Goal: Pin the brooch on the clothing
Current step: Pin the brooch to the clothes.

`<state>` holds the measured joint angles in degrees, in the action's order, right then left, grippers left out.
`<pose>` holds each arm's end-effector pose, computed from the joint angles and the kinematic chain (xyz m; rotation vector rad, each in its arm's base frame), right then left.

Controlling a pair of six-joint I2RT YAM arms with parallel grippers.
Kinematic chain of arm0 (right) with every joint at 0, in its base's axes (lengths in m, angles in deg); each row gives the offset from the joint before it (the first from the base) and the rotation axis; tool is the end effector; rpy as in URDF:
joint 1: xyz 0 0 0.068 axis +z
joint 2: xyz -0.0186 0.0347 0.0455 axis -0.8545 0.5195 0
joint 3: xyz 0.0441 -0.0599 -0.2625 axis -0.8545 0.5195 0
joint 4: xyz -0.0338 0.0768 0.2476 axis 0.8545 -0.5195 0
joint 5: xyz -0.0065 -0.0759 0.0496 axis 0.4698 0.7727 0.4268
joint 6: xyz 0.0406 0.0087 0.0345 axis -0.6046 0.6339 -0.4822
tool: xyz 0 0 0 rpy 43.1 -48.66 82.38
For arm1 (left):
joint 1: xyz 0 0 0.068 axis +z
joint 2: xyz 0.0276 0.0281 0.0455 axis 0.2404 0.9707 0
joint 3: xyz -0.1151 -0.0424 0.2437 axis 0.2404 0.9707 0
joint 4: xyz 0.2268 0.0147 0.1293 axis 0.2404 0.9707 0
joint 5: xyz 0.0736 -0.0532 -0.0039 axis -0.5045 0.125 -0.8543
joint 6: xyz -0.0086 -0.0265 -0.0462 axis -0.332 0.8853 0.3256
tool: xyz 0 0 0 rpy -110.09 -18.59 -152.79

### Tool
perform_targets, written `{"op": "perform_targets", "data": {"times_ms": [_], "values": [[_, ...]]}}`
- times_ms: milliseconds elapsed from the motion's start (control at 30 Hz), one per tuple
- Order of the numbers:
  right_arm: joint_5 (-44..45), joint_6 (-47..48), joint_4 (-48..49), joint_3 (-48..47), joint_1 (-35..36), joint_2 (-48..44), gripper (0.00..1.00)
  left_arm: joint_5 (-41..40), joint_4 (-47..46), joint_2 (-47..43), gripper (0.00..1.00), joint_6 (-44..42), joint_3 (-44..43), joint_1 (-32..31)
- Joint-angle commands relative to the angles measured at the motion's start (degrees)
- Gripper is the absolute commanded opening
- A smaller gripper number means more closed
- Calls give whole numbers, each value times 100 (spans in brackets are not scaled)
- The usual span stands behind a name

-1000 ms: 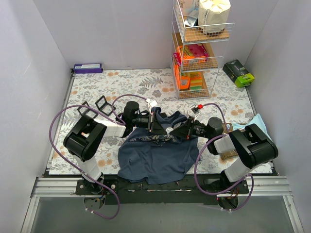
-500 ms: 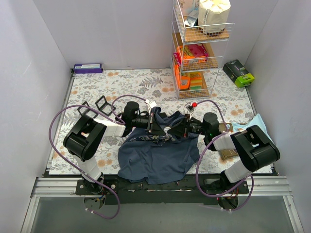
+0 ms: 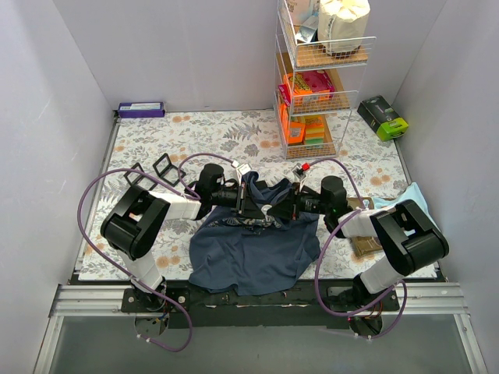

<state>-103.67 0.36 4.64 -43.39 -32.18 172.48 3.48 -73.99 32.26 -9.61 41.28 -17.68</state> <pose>0.2329 0.1449 0.1683 -0.5970 1.8000 1.3800 0.2665 -0.1981 0.1541 0.2219 -2.4315 1.7903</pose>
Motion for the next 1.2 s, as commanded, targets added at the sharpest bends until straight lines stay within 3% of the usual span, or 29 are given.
{"op": "perform_targets", "data": {"times_ms": [0,167,1167], "values": [[-70,363,-323,-334,292,112,13,270,-348,-419,0,-1,-360,-172],[19,785,-965,-484,380,112,13,349,-559,-418,0,192,-307,-57],[115,1585,-2169,-862,573,358,15,436,-876,-269,0,719,-263,514]]}}
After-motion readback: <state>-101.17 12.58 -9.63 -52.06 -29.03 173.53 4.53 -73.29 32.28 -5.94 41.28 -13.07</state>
